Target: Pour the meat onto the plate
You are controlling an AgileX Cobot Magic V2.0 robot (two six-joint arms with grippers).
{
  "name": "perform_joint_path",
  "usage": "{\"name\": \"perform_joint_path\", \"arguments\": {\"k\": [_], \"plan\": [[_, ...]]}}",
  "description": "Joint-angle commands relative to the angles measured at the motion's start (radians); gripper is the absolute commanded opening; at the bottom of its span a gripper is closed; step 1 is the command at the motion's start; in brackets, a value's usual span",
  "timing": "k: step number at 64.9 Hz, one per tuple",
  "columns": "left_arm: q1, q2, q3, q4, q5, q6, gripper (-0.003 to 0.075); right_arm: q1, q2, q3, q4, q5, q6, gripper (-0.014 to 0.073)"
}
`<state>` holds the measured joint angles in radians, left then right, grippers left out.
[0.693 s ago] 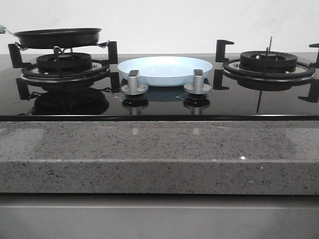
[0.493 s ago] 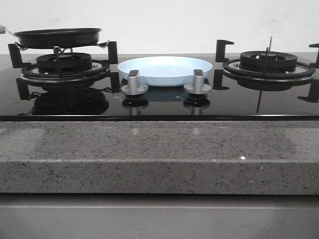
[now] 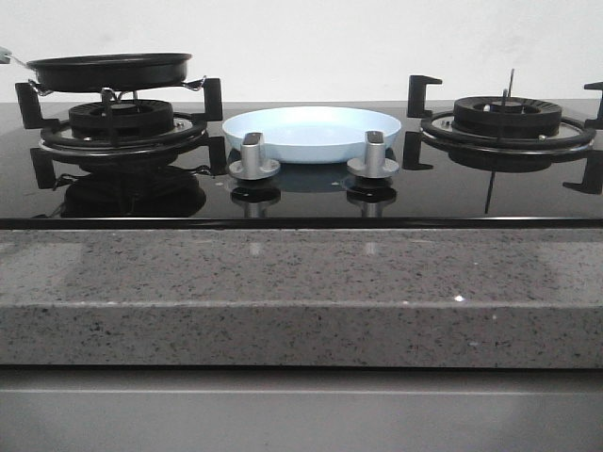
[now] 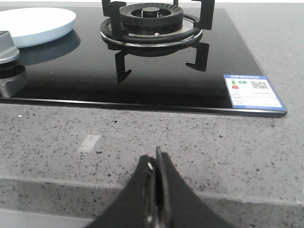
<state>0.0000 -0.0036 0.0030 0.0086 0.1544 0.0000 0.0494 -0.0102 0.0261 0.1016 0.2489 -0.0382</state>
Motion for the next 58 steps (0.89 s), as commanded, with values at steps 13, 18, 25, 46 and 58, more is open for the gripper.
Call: {"name": "perform_joint_path", "arguments": {"k": [13,18,25,46,58], "plan": [[0.000,-0.016,0.005,-0.009,-0.081,0.000,-0.0020,-0.005,-0.017,-0.005,0.004,-0.084,-0.007,-0.0060],[0.000,-0.016,0.005,-0.009,-0.081,0.000,-0.0020,-0.005,-0.017,-0.005,0.004,-0.084,-0.007,-0.0060],[0.000,-0.016,0.005,-0.009,-0.081,0.000,-0.0020,-0.005,-0.017,-0.005,-0.007,-0.084,-0.007,-0.0060],[0.000,-0.016,0.005,-0.009,-0.081,0.000,-0.0020,-0.005,-0.017,-0.005,-0.072,-0.084,-0.007,-0.0060],[0.000,-0.016,0.005,-0.009,-0.083,0.000,-0.0020,-0.005,-0.017,-0.005,-0.063,-0.106,-0.007,-0.0060]]}}
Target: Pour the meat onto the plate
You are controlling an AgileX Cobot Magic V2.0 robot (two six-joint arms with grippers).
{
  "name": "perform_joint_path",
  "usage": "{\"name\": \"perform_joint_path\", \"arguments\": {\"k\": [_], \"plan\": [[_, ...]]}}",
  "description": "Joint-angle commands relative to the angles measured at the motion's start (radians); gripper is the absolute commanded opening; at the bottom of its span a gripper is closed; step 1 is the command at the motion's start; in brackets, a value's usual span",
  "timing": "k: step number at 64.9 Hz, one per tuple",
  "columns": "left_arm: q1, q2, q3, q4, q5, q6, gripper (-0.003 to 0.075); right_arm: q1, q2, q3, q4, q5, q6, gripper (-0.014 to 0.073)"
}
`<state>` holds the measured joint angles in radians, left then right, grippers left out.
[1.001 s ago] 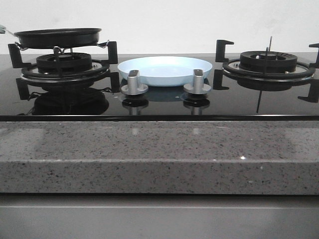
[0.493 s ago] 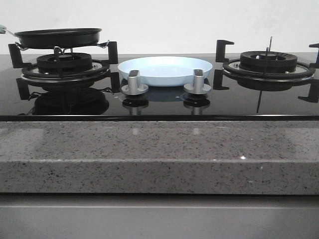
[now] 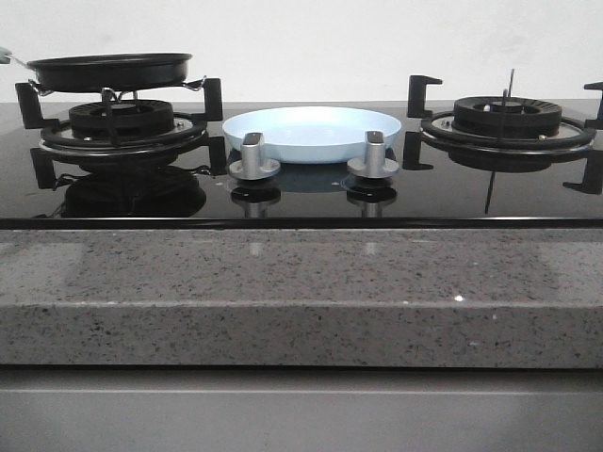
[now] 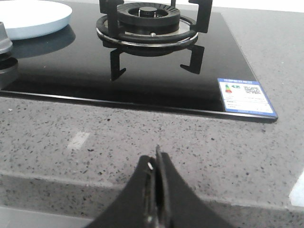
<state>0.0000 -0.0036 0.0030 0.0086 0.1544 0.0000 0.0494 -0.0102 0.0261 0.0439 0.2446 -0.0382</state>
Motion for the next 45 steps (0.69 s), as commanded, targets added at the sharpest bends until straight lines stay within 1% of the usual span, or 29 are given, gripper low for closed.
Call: {"name": "perform_joint_path", "arguments": {"k": [1,13,34,40,45], "plan": [[0.000,-0.016,0.005,-0.009,-0.083,0.000,-0.0020,-0.005,-0.017,-0.005,-0.004,-0.109,-0.007,-0.0060],[0.000,-0.016,0.005,-0.009,-0.083,0.000,-0.0020,-0.005,-0.017,-0.005,0.000,-0.170,-0.007,-0.0060],[0.000,-0.016,-0.003,-0.009,-0.112,0.000,-0.0020,-0.005,-0.017,-0.005,0.000,-0.172,-0.007,-0.0060],[0.000,-0.016,-0.030,-0.009,-0.118,0.000,-0.0020,-0.005,-0.017,-0.005,0.000,-0.199,-0.007,-0.0060],[0.000,-0.006,-0.085,-0.009,-0.112,-0.011,-0.0020,-0.005,-0.017,-0.015,0.000,-0.222,-0.007,-0.0060]]}}
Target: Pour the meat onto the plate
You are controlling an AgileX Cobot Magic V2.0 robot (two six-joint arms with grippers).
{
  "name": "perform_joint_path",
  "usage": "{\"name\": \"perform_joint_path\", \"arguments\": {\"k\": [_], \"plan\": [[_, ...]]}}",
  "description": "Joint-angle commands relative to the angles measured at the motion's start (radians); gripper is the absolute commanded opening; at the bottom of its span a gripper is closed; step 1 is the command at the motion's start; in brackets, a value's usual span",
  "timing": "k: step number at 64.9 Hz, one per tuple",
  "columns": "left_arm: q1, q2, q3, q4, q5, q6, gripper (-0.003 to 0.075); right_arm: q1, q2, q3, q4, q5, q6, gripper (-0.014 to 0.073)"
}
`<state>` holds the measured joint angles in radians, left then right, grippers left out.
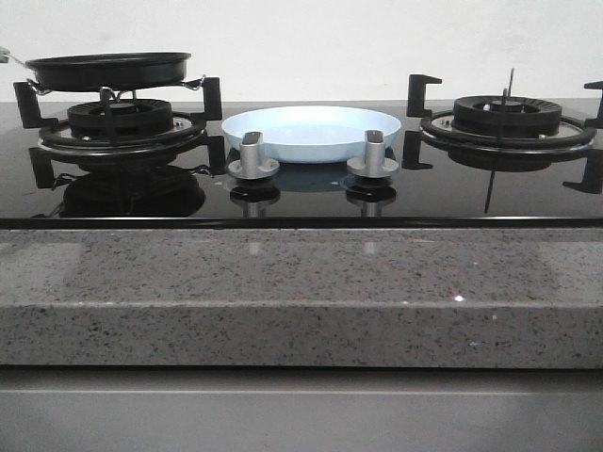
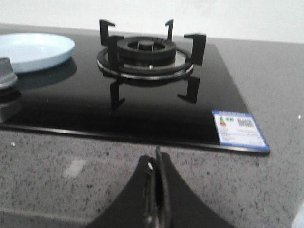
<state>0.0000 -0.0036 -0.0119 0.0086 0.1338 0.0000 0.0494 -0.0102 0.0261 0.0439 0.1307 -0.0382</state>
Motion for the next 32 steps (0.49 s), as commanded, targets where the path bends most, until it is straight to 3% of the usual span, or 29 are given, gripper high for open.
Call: {"name": "perform_joint_path", "arguments": {"k": [1,13,32], "plan": [[0.000,-0.002,-0.084,-0.009,-0.078,-0.015,-0.0020,-0.005,-0.017,-0.025,0.000,-0.103,-0.007,-0.0060],[0.000,0.187,-0.346,-0.009,0.120,-0.022,-0.0020,-0.005,0.018,-0.200,0.000,0.045,-0.007,-0.0060],[0.000,0.511,-0.584,-0.009,0.124,-0.022,-0.0020,-0.005,0.294,-0.509,0.004,0.151,-0.006,-0.0060]]}}
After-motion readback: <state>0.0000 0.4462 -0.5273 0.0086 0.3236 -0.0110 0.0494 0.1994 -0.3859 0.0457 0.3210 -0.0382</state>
